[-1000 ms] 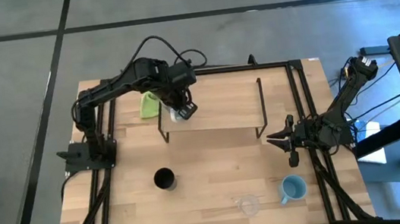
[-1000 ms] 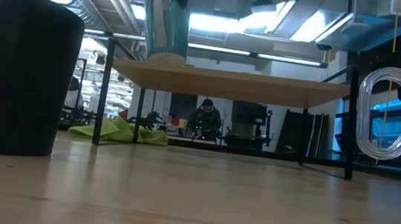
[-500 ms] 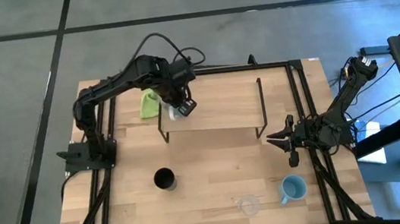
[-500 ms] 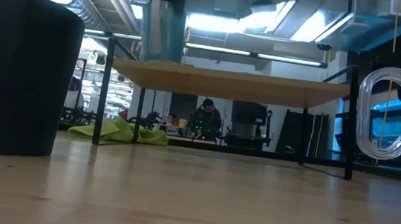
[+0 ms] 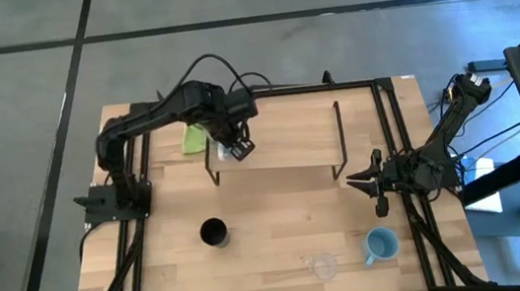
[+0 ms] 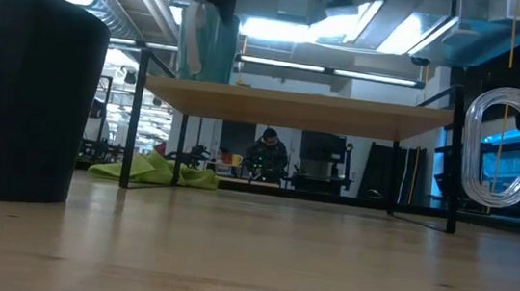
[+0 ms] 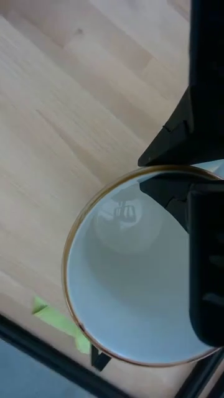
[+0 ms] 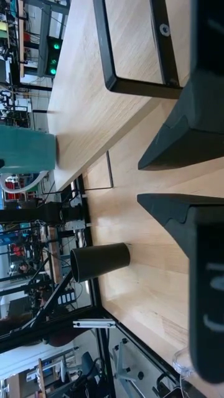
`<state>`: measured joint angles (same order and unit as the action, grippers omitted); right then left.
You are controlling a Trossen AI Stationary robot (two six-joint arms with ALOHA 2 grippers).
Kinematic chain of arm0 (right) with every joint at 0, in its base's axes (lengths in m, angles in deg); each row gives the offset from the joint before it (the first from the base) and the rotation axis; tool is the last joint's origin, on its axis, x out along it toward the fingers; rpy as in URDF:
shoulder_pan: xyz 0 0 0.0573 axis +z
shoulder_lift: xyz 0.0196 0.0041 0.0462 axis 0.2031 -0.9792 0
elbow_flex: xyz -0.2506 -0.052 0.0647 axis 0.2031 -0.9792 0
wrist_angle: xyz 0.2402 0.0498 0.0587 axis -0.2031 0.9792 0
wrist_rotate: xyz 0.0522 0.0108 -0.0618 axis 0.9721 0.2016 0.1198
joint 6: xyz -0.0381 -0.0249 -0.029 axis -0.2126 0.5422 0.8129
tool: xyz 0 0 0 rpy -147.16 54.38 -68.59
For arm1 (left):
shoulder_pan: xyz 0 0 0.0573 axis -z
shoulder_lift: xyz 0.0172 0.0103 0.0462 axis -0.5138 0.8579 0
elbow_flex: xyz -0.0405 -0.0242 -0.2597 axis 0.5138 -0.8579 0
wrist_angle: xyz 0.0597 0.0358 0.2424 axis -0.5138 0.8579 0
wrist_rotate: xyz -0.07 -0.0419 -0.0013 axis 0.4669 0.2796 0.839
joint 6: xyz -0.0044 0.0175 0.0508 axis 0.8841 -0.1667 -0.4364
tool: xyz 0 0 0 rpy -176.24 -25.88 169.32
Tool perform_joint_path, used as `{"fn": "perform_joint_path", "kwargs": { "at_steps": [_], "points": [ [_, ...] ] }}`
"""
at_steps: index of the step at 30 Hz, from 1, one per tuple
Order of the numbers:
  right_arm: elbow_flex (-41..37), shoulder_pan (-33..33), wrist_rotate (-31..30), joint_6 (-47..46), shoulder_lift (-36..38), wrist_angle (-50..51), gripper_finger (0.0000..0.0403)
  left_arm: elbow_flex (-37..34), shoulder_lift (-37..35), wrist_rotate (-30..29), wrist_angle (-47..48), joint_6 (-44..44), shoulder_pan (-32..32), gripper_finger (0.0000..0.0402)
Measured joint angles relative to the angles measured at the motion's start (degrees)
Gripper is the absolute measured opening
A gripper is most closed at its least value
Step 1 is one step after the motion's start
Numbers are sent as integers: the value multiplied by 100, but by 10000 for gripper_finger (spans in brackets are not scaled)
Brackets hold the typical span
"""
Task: Stack small to large cups/mugs on shelf
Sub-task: Put the blue mug on the shelf
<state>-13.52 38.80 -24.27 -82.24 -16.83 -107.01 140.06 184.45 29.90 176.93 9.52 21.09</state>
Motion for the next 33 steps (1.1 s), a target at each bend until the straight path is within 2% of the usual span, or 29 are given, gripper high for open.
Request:
{"fn": "perform_joint_path", "kwargs": {
  "at_steps": [33],
  "points": [
    [-2, 0, 0, 2, 0, 0, 72, 76, 40, -120, -29, -10, 60, 18]
  ]
}}
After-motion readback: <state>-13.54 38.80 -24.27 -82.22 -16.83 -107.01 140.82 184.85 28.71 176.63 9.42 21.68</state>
